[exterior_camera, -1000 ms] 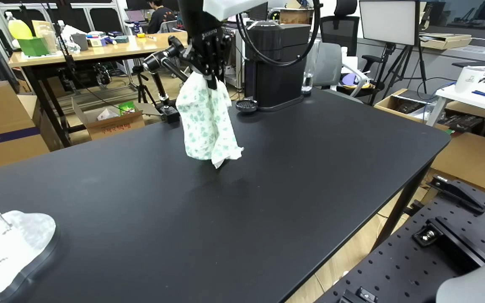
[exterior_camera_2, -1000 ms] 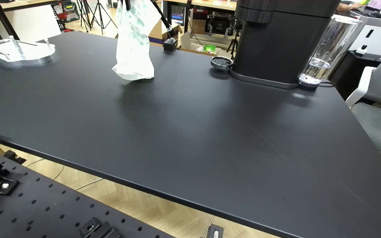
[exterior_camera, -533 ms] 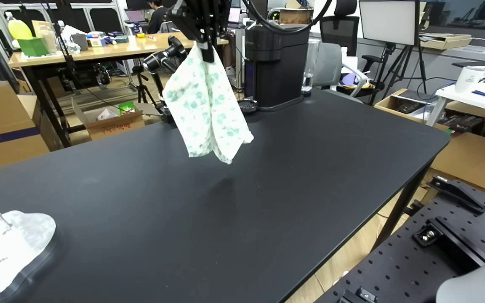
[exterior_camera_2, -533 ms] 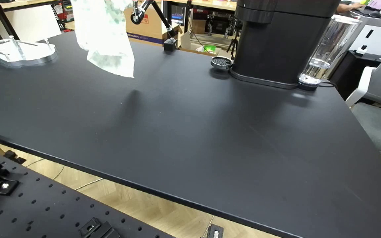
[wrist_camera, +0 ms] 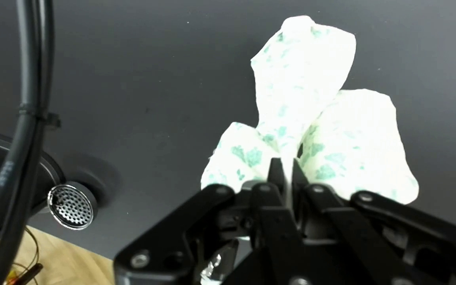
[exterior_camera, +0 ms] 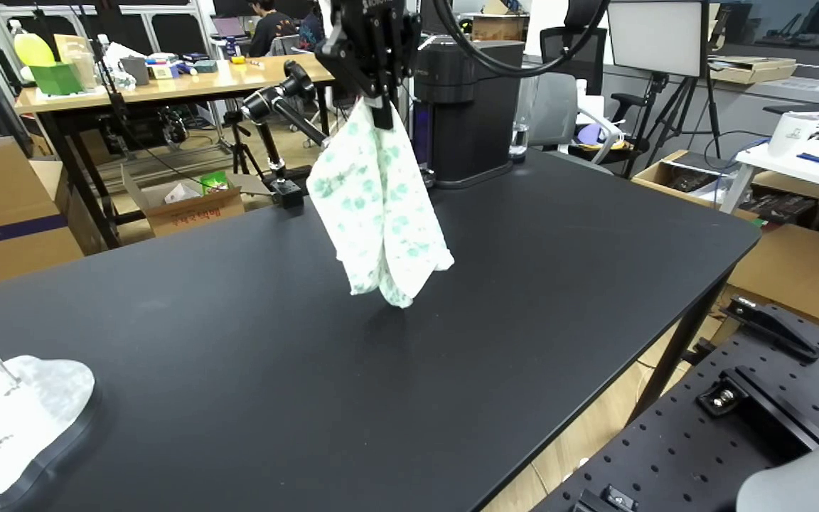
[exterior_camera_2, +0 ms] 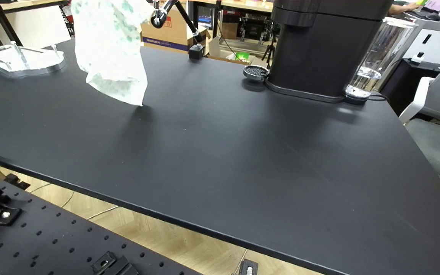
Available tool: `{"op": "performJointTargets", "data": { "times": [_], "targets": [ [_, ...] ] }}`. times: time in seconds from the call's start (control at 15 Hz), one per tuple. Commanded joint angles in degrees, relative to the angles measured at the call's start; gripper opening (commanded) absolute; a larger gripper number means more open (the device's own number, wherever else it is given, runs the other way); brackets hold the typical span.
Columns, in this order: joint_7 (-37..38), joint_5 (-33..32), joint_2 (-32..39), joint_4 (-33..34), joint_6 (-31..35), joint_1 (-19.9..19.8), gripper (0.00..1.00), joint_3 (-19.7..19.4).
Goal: Put the cloth on the table
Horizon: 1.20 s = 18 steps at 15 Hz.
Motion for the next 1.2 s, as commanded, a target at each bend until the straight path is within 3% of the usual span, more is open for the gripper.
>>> {"op": "performJointTargets", "data": {
  "times": [0.0,0.13,0.2,0.53,0.93,1.13],
  "targets": [
    [8.45,-6.04,2.93,-2.51,4.55,-2.53,0.01,0.22],
    [12.12,-9.29,5.22,-3.04,5.79,-3.58,0.01,-0.11],
    [13.24,-10.44,6.54,-2.92,5.47,-3.92,0.27,-0.37],
    [13.55,-9.16,9.37,-2.2,4.06,-3.73,0.58,-1.81],
    [11.58,-4.81,7.36,-2.44,3.03,-2.49,0.98,-1.51],
    [10.98,-2.82,6.39,-2.43,2.63,-1.76,1.0,-1.3]
  ]
}}
